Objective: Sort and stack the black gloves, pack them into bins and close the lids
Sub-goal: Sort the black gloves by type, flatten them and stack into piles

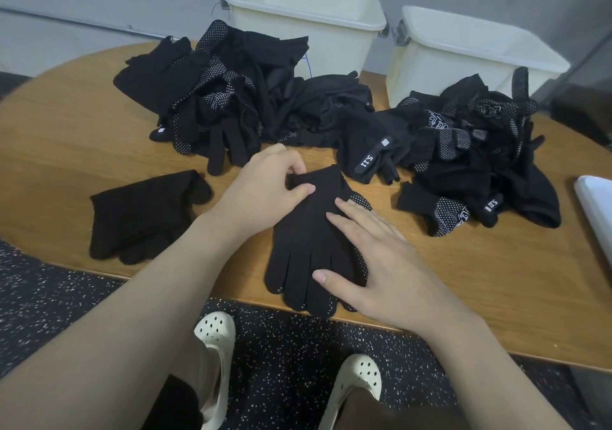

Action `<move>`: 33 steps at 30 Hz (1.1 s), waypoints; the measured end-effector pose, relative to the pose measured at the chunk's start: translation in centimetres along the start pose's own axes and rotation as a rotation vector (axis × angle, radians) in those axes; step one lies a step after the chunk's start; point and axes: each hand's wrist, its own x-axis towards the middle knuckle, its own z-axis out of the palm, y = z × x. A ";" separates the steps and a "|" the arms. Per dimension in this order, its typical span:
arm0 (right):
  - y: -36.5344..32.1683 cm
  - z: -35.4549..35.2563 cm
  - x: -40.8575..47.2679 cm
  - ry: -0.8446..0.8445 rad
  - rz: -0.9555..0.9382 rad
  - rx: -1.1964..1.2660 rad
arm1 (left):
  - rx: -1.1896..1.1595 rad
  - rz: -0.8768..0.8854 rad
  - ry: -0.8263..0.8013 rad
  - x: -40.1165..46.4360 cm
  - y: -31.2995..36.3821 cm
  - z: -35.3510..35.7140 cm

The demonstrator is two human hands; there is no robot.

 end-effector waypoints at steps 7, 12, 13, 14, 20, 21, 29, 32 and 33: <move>0.6 0.1 0.1 0.126 -0.148 0.072 | -0.153 0.025 0.126 -0.2 0.8 -0.2; 1.5 -1.0 -0.5 0.361 -0.156 0.185 | -0.268 0.127 0.195 -2.1 2.6 -1.9; 2.1 -1.6 -0.7 0.420 -0.133 0.208 | -0.266 0.156 0.200 -2.8 3.0 -2.2; 2.8 -2.1 -1.0 0.457 -0.102 0.227 | -0.258 0.187 0.197 -3.5 3.3 -2.5; 3.6 -2.1 -1.6 0.445 -0.069 0.257 | -0.176 0.290 0.076 -7.0 3.2 -2.8; 3.4 -1.9 -1.6 0.430 -0.074 0.261 | -0.158 0.300 0.066 -7.4 3.1 -2.8; 3.0 -1.3 -1.5 0.376 -0.051 0.261 | -0.006 0.348 -0.098 -9.4 3.2 -2.1; 2.9 -1.3 -1.4 0.381 -0.011 0.268 | 0.028 0.369 -0.153 -9.6 3.0 -2.1; 2.8 -1.3 -1.4 0.379 0.002 0.273 | 0.035 0.370 -0.165 -9.6 3.0 -2.2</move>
